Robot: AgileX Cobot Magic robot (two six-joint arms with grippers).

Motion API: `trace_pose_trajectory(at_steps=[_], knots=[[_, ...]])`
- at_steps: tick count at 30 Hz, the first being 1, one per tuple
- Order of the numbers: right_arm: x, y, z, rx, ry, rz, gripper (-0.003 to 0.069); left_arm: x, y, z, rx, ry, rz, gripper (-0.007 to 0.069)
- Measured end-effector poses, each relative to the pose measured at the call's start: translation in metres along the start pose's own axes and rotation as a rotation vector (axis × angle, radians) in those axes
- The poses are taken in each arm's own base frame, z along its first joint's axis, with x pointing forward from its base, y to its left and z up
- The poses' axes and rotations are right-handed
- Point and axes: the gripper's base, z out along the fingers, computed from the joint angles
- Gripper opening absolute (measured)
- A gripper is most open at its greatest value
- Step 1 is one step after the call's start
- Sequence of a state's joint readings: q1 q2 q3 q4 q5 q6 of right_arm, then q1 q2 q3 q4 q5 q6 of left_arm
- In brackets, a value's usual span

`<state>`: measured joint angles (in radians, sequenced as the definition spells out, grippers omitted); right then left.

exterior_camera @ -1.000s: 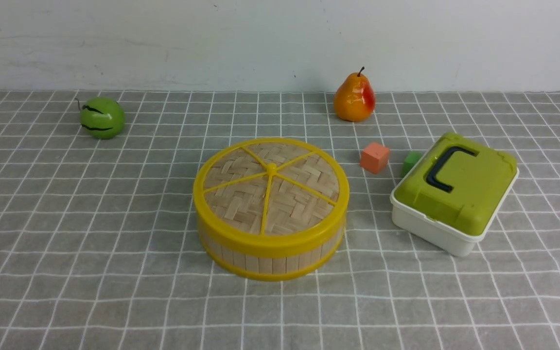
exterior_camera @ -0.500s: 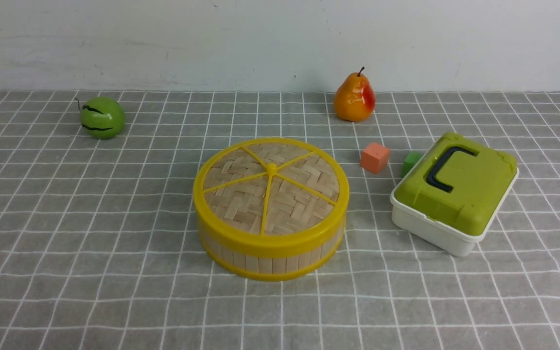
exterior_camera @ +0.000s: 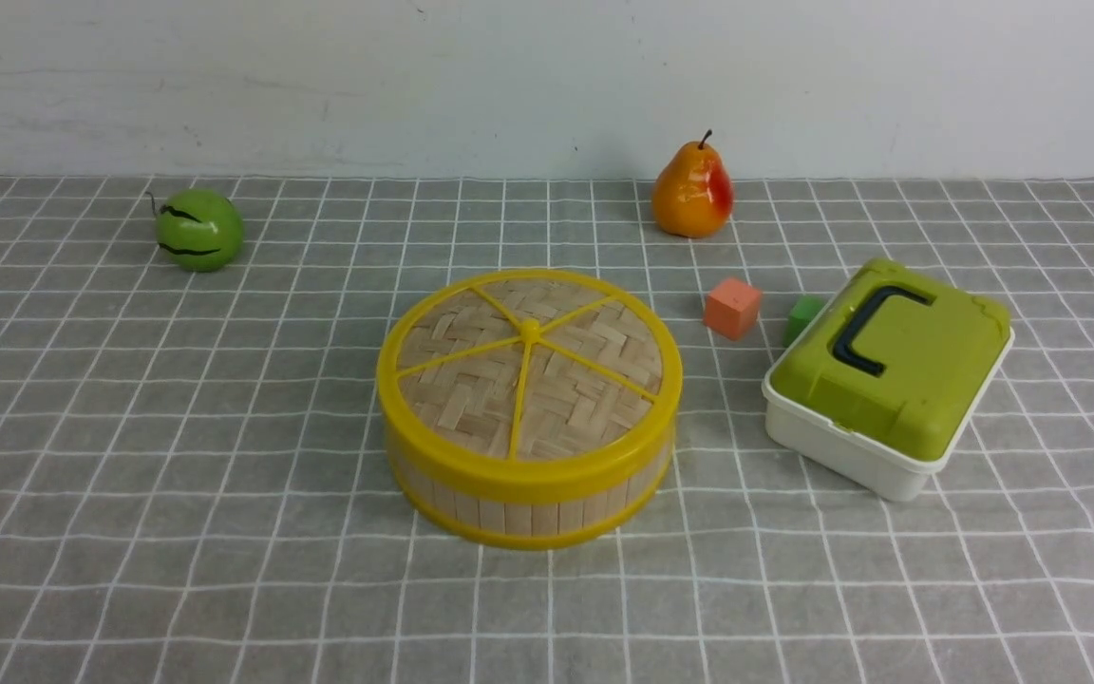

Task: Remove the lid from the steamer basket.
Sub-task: Use the left arm to lift the lid of the steamer

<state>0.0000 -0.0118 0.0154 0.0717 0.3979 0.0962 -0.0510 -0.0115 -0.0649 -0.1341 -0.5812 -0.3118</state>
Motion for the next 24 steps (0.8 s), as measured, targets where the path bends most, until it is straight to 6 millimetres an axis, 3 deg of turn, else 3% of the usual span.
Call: trace_pose_trajectory(at_steps=[5, 8, 11, 16, 24], knots=[[0.0, 0.0, 0.0, 0.0, 0.0, 0.0, 0.0241, -0.05, -0.026, 0.035, -0.006, 0.031, 0.111, -0.0013], [0.0, 0.0, 0.0, 0.0, 0.0, 0.0, 0.0241, -0.066, -0.035, 0.059, -0.014, 0.068, 0.159, -0.0013], [0.0, 0.0, 0.0, 0.0, 0.0, 0.0, 0.0241, -0.072, -0.042, 0.102, -0.038, 0.13, 0.186, -0.0013], [0.0, 0.0, 0.0, 0.0, 0.0, 0.0, 0.0241, -0.049, -0.039, 0.164, -0.079, 0.344, 0.188, -0.0013], [0.0, 0.0, 0.0, 0.0, 0.0, 0.0, 0.0241, 0.027, -0.035, 0.262, -0.117, 1.059, 0.105, -0.0013]])
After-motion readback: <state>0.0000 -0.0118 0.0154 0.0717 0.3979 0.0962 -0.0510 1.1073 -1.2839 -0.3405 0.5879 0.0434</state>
